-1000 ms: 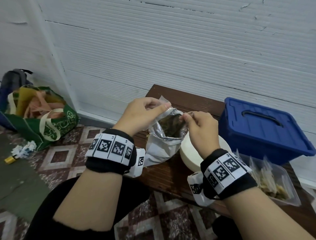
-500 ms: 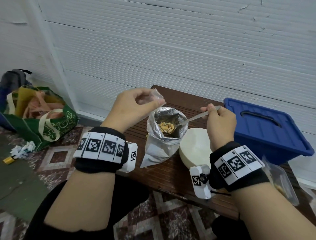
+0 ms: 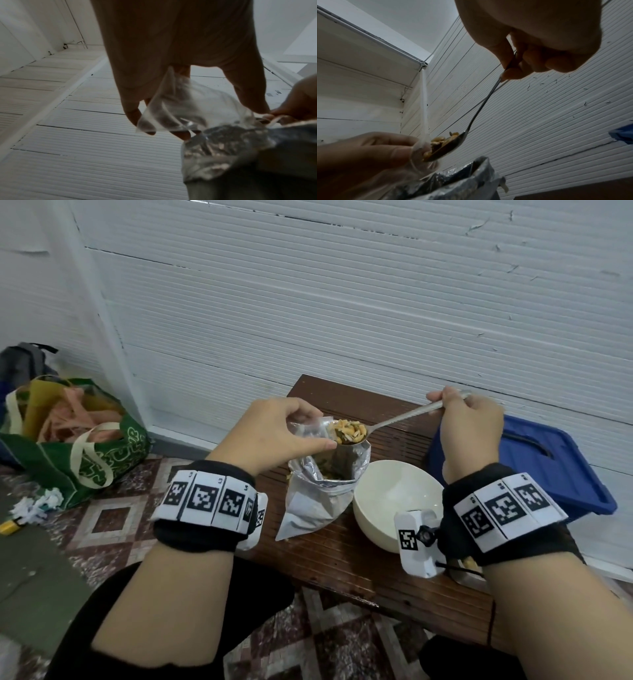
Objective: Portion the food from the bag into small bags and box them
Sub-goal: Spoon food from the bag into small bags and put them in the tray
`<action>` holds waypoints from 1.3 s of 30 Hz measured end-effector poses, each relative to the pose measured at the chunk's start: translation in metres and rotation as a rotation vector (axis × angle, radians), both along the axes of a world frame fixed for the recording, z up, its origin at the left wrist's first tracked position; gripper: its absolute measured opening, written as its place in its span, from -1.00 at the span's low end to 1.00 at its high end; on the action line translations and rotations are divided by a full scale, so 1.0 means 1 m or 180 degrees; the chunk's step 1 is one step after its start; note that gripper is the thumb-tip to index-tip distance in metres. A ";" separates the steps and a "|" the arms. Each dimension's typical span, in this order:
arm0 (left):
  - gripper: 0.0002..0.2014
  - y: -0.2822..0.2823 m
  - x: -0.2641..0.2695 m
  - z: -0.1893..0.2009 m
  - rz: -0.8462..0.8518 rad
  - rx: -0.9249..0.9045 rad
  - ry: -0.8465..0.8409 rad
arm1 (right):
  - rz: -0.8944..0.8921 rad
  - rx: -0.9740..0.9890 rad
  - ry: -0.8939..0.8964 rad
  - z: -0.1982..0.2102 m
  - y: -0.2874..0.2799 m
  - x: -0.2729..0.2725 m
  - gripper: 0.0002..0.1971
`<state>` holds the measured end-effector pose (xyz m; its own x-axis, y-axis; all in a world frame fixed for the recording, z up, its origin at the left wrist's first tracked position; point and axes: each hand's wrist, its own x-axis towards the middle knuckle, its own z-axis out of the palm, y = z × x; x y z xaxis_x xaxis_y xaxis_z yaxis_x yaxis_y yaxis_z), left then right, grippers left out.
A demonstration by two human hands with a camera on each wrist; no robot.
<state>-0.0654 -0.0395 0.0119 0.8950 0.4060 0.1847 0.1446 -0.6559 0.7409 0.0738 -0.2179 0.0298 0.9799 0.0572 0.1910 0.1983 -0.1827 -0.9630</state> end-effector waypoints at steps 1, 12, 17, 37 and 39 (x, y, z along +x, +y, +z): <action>-0.56 -0.001 0.001 -0.001 -0.0010 -0.0006 0.0025 | 0.0037 -0.0027 0.0007 0.001 0.002 -0.001 -0.68; -0.54 -0.006 0.009 -0.010 -0.0020 -0.0132 -0.0055 | 0.0375 -0.0068 -0.0053 0.006 0.023 -0.008 -0.63; -0.70 -0.012 0.013 -0.012 0.0053 -0.0131 -0.0269 | 0.0747 0.0104 -0.0514 0.008 0.027 -0.019 -0.67; -0.70 0.005 0.011 -0.017 0.0435 -0.1415 -0.0742 | 0.0505 0.0228 -0.1337 -0.003 0.003 -0.021 -0.74; -0.71 0.005 0.013 -0.019 0.0384 -0.1292 -0.0621 | 0.0828 -0.0277 -0.1513 -0.013 0.006 -0.025 -0.78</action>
<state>-0.0528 -0.0347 -0.0066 0.8012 0.5793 0.1497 0.0344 -0.2943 0.9551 0.0487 -0.2116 0.0170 0.7382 0.3215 0.5931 0.6573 -0.1447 -0.7396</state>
